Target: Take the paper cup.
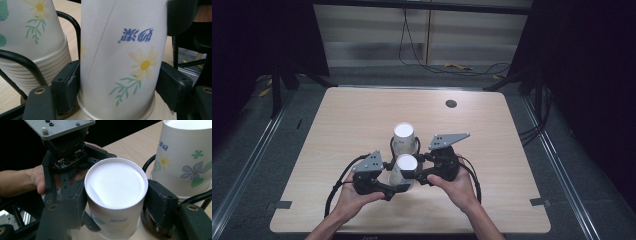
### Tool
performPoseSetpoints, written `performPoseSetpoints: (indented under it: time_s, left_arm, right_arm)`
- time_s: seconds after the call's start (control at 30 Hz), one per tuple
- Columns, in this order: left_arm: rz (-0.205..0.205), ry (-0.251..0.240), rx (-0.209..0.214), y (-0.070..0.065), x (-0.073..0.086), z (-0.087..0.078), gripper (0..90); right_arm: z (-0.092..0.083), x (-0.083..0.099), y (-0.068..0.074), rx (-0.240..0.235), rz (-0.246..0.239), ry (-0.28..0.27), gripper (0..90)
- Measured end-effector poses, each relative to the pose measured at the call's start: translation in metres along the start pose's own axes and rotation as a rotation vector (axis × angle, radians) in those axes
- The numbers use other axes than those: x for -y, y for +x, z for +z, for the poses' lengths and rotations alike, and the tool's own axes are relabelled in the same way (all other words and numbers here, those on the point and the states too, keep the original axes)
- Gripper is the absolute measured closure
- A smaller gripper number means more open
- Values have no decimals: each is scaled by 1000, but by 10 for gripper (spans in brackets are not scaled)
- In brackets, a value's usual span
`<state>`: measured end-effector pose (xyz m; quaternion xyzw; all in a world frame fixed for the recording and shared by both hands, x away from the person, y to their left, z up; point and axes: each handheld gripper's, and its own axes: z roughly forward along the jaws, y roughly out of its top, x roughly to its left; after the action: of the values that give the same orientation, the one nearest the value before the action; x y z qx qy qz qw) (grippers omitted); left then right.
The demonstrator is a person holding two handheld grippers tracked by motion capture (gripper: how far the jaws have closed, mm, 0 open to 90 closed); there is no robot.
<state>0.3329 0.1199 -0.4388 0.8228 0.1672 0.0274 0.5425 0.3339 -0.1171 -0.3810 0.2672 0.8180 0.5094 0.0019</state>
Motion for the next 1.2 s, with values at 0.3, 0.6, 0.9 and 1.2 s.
performPoseSetpoints:
  time_s: [0.3, 0.6, 0.9, 1.2]
  left_arm:
    - [6, 12, -2, 0, 0, -1, 274]
    - [2, 31, -8, 3, 1, -4, 271]
    - [0, 51, -22, 5, 0, -7, 270]
    - [-8, 90, -31, 8, 1, -9, 272]
  right_arm:
    - [2, 0, 0, -6, -9, 16, 322]
    - [0, 1, -1, -6, 4, 14, 266]
    - [-6, 3, -3, 11, 9, 20, 262]
    - [-8, 8, -5, 32, 8, 35, 250]
